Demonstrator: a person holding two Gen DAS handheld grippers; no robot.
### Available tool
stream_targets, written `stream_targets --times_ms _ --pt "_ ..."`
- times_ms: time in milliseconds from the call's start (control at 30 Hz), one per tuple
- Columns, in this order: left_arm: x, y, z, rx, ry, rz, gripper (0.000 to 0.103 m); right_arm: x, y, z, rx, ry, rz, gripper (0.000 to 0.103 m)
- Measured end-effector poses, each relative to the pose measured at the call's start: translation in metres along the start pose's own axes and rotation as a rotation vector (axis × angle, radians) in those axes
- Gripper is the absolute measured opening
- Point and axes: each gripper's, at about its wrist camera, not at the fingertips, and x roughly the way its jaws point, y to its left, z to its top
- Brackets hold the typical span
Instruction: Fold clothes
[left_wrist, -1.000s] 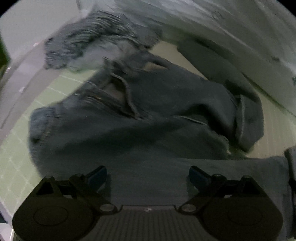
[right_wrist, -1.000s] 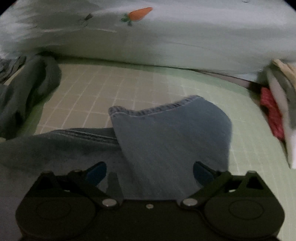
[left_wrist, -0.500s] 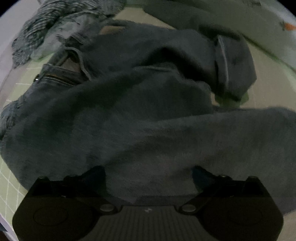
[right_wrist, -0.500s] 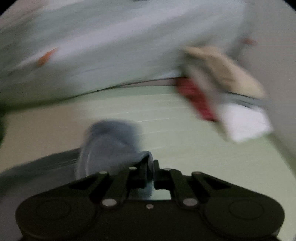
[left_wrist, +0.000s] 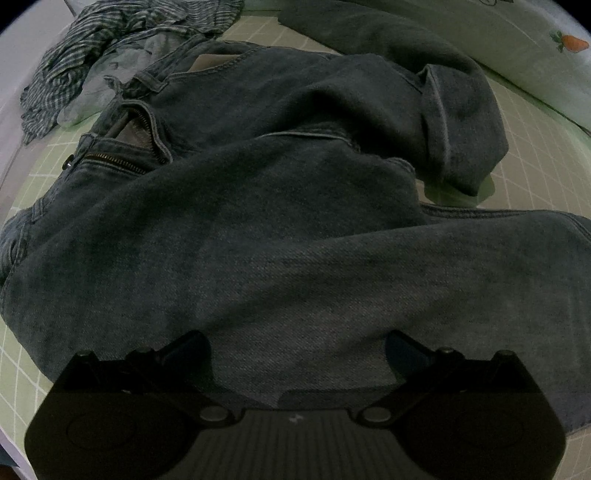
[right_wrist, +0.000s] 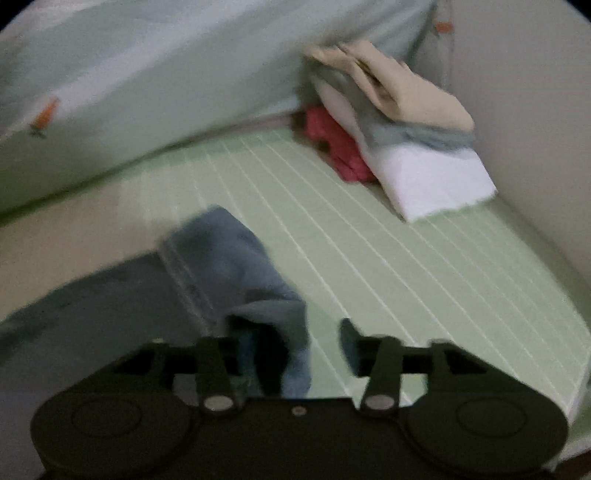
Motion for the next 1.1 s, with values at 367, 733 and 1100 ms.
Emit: stream_targets --times_ms 367,733,1100 --pt "-0.003 -0.002 -0.013 -0.012 -0.009 0.004 0.103 -0.031 0.008 0.022 -0.011 -0.26 -0.196 0.086" --pt "-0.005 -0.005 -0.024 -0.016 0.001 0.007 0.103 0.036 0.029 0.012 -0.076 0.033 0.147 0.084" --pt "-0.008 -0.01 -0.035 -0.019 0.016 0.007 0.103 0.066 0.005 0.032 -0.128 0.056 0.118 0.01"
